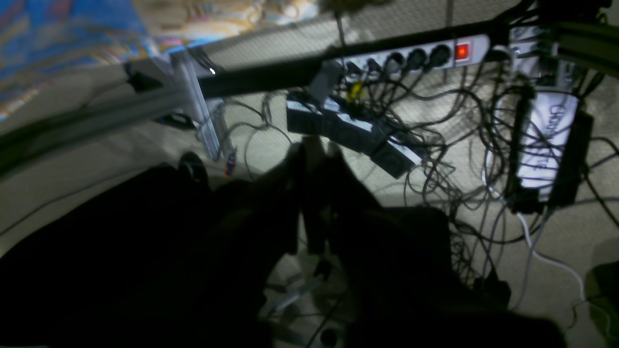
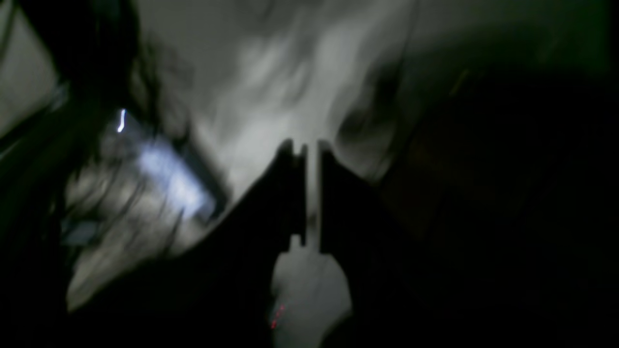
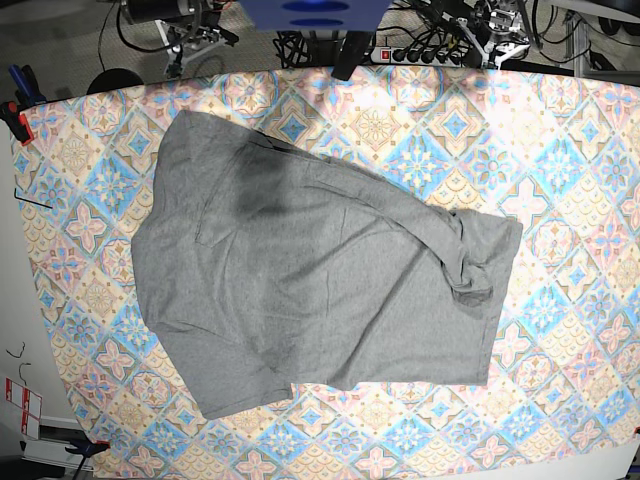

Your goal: Fold the T-shirt properly

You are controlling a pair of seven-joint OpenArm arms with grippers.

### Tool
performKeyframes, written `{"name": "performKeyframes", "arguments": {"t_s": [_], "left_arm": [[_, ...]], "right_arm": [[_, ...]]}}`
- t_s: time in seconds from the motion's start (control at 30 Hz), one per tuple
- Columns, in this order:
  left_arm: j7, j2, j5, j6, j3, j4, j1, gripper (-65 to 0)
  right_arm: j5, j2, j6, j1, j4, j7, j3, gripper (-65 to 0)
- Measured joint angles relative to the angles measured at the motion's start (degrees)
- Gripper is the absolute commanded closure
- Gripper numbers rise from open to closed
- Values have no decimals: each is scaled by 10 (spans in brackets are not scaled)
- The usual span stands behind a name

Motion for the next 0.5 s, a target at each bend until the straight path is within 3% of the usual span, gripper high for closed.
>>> {"name": "performKeyframes", "arguments": {"t_s": [0.07, 0.13, 0.5], "left_arm": [[0, 1, 12, 2, 0, 0, -6, 0], [0, 8, 20, 4, 0, 2, -9, 0], [4, 45, 33, 3, 0, 0, -15, 0]], "right_arm": [[2, -2, -60, -6, -2, 15, -31, -11], [5, -1, -89, -13, -5, 17, -53, -11], [7, -4, -86, -9, -3, 22, -60, -13]]}}
